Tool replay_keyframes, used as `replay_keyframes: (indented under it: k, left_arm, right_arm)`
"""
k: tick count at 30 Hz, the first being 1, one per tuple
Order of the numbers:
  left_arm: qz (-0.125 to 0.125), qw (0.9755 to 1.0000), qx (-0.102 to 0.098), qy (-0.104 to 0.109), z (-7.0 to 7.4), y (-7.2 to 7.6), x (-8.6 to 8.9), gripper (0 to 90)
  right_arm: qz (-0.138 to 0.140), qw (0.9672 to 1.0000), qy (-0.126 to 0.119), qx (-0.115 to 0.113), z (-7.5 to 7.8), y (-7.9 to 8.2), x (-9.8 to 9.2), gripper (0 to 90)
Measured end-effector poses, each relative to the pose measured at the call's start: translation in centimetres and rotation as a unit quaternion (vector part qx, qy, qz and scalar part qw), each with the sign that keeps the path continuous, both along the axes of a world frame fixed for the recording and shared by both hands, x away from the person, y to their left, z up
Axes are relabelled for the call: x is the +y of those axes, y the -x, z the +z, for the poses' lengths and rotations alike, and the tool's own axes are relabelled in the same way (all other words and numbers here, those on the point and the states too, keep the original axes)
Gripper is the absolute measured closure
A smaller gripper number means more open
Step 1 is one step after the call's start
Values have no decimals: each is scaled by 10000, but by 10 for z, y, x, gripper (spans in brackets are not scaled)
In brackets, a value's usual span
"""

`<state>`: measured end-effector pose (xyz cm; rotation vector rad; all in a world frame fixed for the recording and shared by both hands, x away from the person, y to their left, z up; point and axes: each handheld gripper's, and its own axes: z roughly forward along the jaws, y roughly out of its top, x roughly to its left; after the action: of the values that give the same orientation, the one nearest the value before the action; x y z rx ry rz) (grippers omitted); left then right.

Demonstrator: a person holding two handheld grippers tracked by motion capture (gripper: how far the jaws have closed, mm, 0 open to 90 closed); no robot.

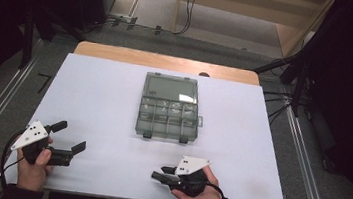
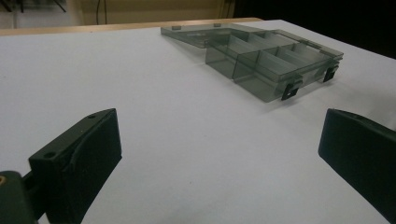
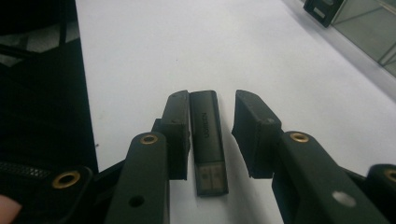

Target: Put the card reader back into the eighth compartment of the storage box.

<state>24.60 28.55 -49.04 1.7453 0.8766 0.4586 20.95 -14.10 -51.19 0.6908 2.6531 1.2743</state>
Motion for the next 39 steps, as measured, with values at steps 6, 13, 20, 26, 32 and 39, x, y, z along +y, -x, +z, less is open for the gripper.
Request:
replay_keyframes:
  k: [6, 13, 20, 26, 32, 39]
  left_arm:
    - [-4, 10000, 0, 1, 0, 0, 0, 0]
    - [-4, 10000, -1, -3, 0, 0, 0, 0]
    - [7, 10000, 3, -2, 0, 0, 0, 0]
    - [14, 10000, 3, -6, 0, 0, 0, 0]
    - [14, 10000, 0, 28, 0, 1, 1, 0]
    - [0, 10000, -31, 17, 1, 2, 1, 0]
  right_arm:
    - [6, 9999, 120, -3, -4, -2, 7, 649]
    - [37, 9995, 299, -94, -6, 1, 13, 664]
    - [46, 9990, 394, -218, -8, 4, 14, 711]
    - [36, 9993, 342, -137, -7, 2, 14, 715]
    - [10, 9998, 221, -16, -6, 0, 13, 715]
    - [-33, 9999, 126, -58, -1, -2, 12, 715]
